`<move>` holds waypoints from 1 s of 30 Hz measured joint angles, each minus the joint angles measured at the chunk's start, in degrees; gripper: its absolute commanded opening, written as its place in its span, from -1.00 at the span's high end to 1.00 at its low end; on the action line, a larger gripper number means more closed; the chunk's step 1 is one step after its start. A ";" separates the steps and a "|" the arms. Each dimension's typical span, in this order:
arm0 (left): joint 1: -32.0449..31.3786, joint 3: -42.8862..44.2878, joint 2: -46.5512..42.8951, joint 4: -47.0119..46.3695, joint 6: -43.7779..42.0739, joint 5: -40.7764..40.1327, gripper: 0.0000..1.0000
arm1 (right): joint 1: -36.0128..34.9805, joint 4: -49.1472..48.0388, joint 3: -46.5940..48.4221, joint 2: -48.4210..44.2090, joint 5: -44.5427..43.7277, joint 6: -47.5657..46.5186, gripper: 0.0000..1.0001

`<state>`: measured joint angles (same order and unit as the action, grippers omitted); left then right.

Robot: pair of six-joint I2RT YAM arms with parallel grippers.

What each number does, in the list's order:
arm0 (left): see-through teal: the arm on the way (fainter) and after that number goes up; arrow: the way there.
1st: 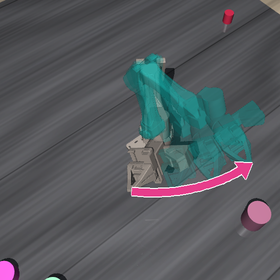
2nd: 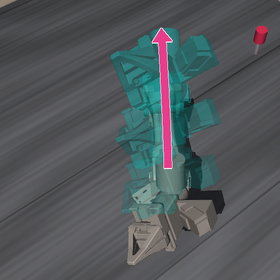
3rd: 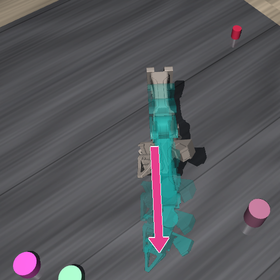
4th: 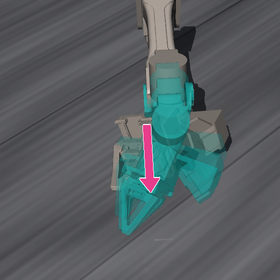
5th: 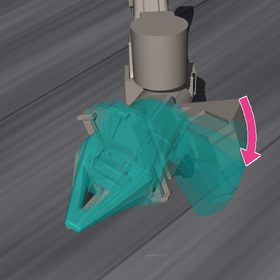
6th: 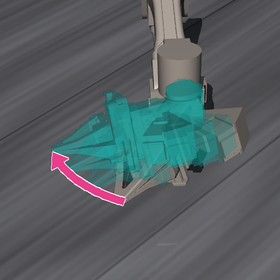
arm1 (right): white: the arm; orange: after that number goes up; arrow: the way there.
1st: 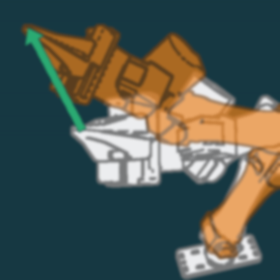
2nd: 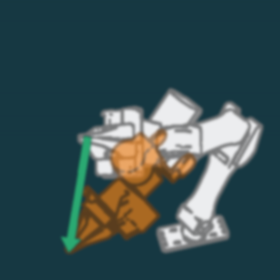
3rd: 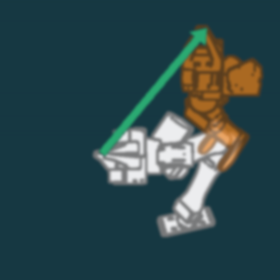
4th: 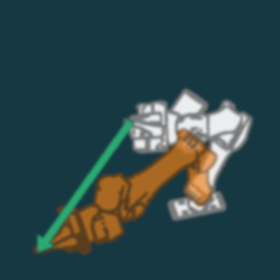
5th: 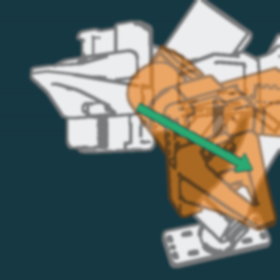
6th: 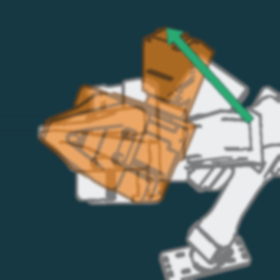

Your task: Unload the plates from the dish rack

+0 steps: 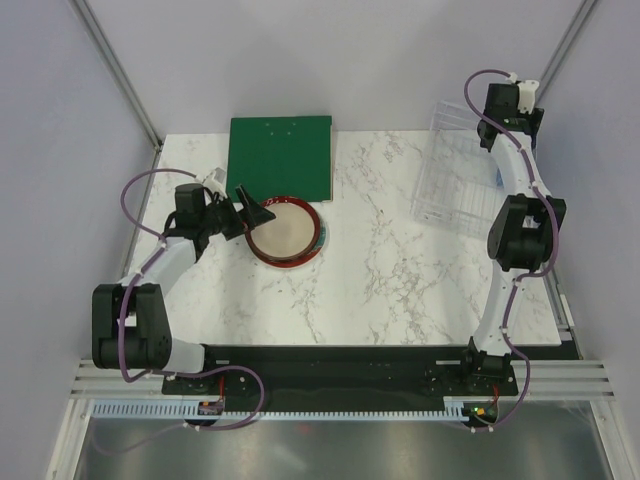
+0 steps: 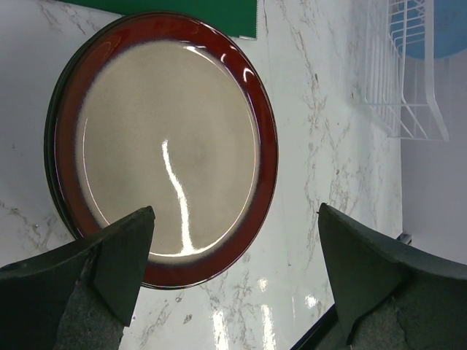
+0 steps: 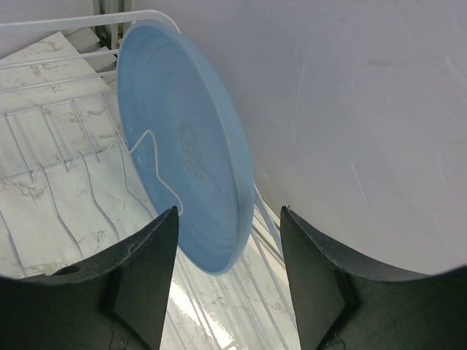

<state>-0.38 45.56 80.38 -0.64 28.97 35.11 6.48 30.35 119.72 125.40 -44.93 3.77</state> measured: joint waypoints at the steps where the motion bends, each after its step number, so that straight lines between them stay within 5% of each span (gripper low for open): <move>1: 0.00 0.00 0.07 -0.02 0.00 0.00 -0.99 | 0.00 -0.04 0.13 0.39 -0.20 -0.04 -0.30; 7: 0.00 0.00 1.01 -0.13 -0.11 0.00 -0.99 | 0.02 -0.15 0.76 3.98 -0.96 -0.11 -0.15; 8: 0.00 0.00 1.18 -0.20 -0.15 0.00 -0.99 | 0.04 -0.20 0.94 4.61 -1.55 -0.15 0.14; 10: 0.00 0.00 1.68 -0.33 -0.35 -0.02 -0.99 | 0.13 -0.04 1.70 5.44 -3.13 -0.33 0.34; 11: 0.00 0.00 1.88 -0.33 -0.39 0.00 -0.99 | 0.13 0.11 1.99 5.51 -3.28 -0.61 0.72; 14: 0.00 0.00 2.40 -0.39 -0.44 0.02 -0.99 | 0.52 0.11 3.13 5.60 -4.44 -0.87 1.00; 22: 0.00 0.00 2.51 -0.81 -0.44 1.29 -0.99 | 0.72 -0.07 3.23 5.70 -6.08 -3.19 1.00; 30: 0.00 -0.02 2.05 -0.85 -0.42 1.49 -0.99 | -7.39 -9.66 1.53 5.16 -19.54 -16.83 1.00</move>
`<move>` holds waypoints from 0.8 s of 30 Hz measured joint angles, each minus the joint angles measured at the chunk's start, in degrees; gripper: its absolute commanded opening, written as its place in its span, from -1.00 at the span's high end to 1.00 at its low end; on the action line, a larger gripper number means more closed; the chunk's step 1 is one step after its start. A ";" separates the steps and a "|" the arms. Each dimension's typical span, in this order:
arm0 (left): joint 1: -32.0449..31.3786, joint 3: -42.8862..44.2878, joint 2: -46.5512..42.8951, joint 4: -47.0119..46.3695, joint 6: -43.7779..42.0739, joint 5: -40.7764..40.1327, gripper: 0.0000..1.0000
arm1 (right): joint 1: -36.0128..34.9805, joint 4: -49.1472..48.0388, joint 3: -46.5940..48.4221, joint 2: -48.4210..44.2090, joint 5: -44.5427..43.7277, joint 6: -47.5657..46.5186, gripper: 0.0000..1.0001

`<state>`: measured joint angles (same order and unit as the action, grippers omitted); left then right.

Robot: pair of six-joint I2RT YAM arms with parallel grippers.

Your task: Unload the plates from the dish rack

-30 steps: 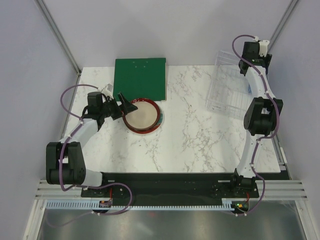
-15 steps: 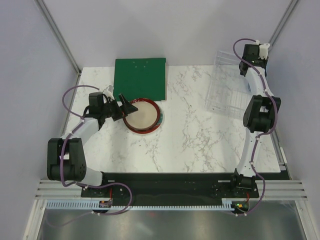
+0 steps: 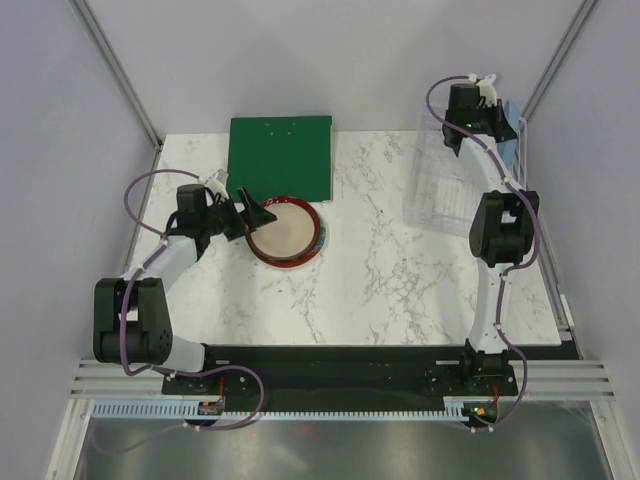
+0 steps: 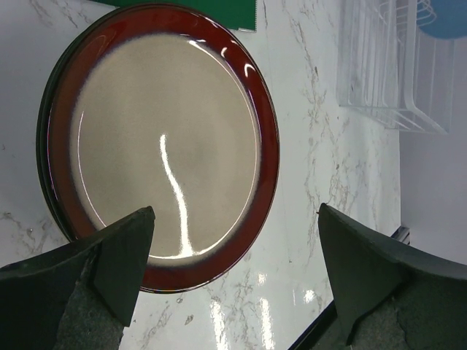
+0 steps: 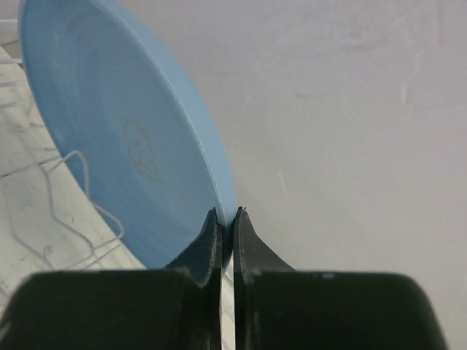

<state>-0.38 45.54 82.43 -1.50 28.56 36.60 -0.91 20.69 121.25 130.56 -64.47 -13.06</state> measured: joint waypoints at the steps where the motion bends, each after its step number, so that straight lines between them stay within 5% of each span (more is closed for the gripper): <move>1: 0.00 0.00 -0.13 -0.02 0.00 0.00 -0.99 | -1.42 -3.89 -1.18 -0.42 -2.34 -3.56 1.00; 9: 0.00 -0.13 -0.74 -0.02 0.00 0.20 -0.99 | -8.79 -32.00 -5.66 -3.65 -11.41 -25.11 1.00; 13: 0.00 -0.31 -0.74 0.02 0.00 0.92 -0.99 | -8.57 -37.11 -8.46 -7.52 -12.55 -27.96 1.00; 17: 0.00 -0.52 -0.81 -0.37 0.04 1.57 -0.99 | -8.35 -28.83 -8.87 -12.02 -10.56 -20.04 1.00; 24: 0.00 -2.91 -4.48 -4.79 2.86 6.69 -1.00 | -12.68 0.81 -8.94 -26.27 10.93 5.81 1.00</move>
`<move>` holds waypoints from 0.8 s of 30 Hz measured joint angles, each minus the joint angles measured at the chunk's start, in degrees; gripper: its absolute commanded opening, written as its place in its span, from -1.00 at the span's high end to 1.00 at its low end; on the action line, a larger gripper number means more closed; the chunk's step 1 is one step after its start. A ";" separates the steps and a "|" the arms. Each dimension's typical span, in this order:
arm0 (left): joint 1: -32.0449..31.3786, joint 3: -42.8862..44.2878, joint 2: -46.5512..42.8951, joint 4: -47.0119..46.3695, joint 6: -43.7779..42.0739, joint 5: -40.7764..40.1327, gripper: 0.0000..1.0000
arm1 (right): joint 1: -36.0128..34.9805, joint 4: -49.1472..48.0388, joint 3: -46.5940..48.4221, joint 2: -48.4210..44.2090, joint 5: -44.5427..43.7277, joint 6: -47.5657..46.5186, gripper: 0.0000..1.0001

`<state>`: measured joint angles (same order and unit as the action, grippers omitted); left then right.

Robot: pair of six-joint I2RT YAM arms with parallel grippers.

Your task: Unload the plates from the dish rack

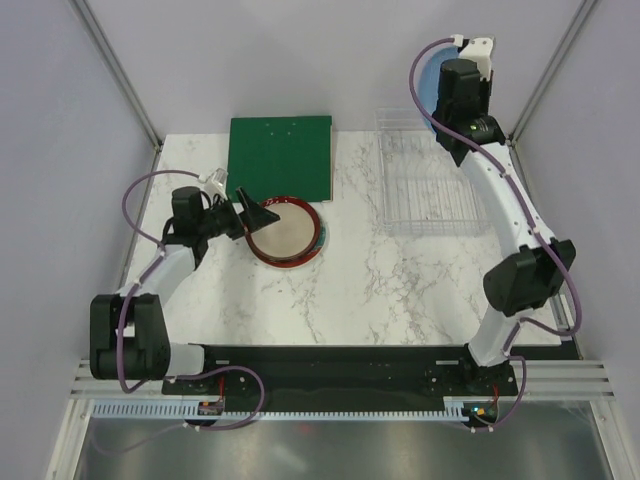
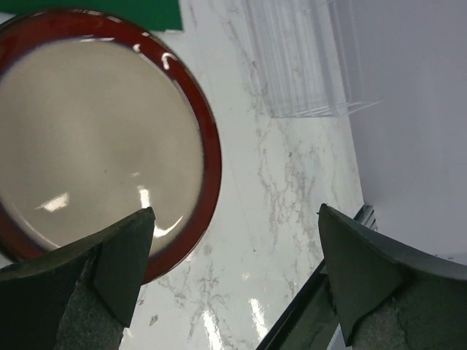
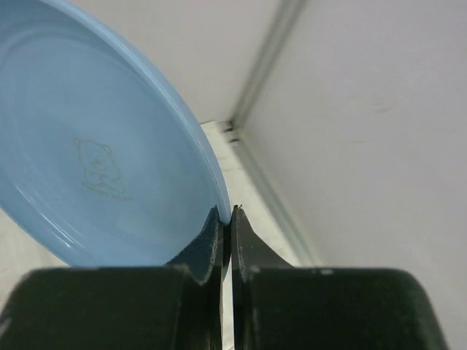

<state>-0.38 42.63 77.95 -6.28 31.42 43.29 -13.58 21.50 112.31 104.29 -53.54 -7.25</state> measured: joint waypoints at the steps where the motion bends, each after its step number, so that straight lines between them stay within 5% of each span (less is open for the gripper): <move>1: 0.00 -0.57 -1.14 -1.16 0.76 0.85 -1.00 | -1.03 3.08 0.00 -2.10 3.43 2.93 1.00; 6: -0.13 -3.80 -7.26 -7.63 5.44 3.78 -1.00 | -5.46 13.79 -0.57 -9.16 18.73 13.33 1.00; 14: -1.88 -8.02 -14.14 -13.66 10.21 5.16 -0.99 | -12.61 18.56 -14.21 -18.23 34.45 22.86 1.00; 24: -6.08 -12.11 -17.07 -17.77 13.38 2.93 -0.99 | -23.63 18.14 -24.92 -22.53 41.24 29.79 1.00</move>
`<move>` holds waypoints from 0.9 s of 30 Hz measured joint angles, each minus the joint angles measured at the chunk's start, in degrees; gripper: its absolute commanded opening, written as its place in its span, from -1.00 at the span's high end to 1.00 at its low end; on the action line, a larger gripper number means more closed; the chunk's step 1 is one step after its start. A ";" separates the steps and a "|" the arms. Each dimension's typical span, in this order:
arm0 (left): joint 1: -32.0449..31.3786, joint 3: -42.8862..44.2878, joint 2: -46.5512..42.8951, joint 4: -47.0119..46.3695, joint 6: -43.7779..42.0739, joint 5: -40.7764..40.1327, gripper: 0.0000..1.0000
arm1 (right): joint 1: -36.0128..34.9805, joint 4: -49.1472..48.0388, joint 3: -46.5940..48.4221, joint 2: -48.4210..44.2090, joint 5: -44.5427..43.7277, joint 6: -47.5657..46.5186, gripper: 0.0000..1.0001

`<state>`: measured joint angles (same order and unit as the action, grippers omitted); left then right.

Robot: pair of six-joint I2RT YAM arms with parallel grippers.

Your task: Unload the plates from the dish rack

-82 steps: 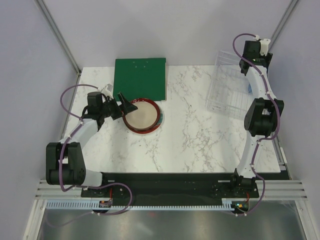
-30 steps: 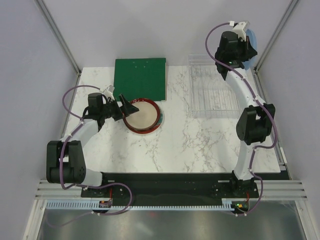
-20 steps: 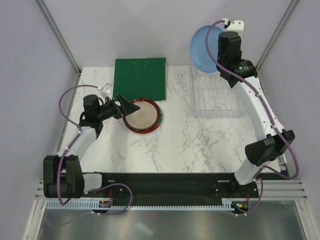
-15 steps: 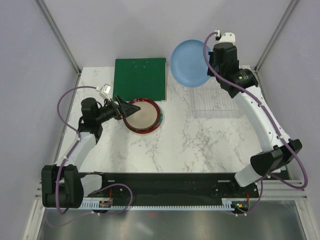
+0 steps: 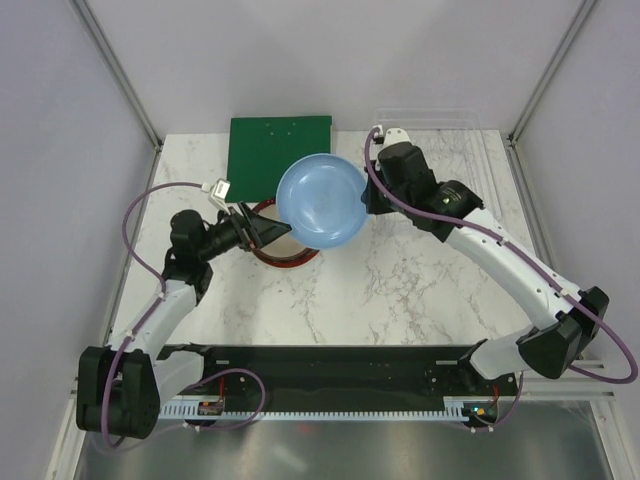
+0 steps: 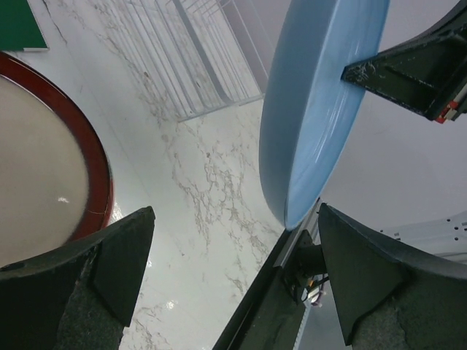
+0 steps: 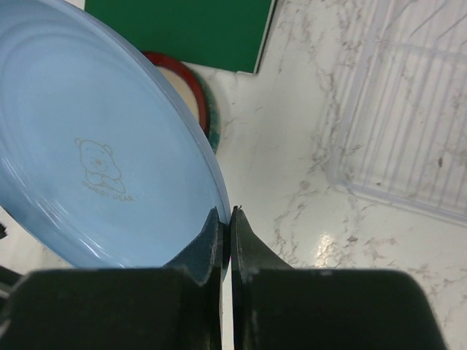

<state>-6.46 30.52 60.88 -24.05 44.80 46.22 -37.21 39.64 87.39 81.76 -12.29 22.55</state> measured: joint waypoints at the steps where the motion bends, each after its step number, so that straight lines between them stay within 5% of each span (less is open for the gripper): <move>1: -0.46 -0.09 0.00 -0.13 0.20 -0.63 -0.99 | -1.03 -0.04 -0.33 -0.07 0.11 0.33 1.00; 6: -2.69 -0.11 -0.55 -0.44 0.81 -3.26 -0.98 | -4.68 -0.59 -1.01 -0.31 0.26 1.73 1.00; 9: -3.52 -0.11 -1.14 -0.57 1.07 -4.22 -0.31 | -6.08 -1.49 -1.66 -0.76 0.57 2.23 1.00; 10: -3.78 -0.11 -1.36 -0.61 1.14 -4.50 0.23 | -6.43 -1.75 -1.99 -0.98 0.87 2.40 1.00; 13: -4.28 -0.11 -1.57 -1.22 1.81 -5.07 0.95 | -7.32 -2.45 -3.15 -1.57 1.22 3.02 0.97; 14: -4.39 -0.11 -1.75 -1.31 1.73 -5.16 0.95 | -7.48 -2.45 -3.63 -1.70 0.79 3.10 0.90; 18: -4.79 -0.20 -2.45 0.61 1.33 -7.04 0.96 | -7.65 -3.37 -4.76 -2.73 1.36 3.67 -0.25; 24: -4.87 0.81 -4.26 11.02 -3.39 -14.64 0.96 | -7.74 -3.54 -5.51 -5.70 -2.27 3.45 -0.79; 27: -4.87 1.90 -4.22 15.45 -5.57 -18.21 0.95 | -7.74 -3.21 -5.53 -6.91 -5.86 2.91 -0.83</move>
<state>-11.33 32.42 56.66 -8.60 39.22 28.01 -44.95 36.42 81.87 74.85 -18.15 25.45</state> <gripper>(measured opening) 0.227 0.889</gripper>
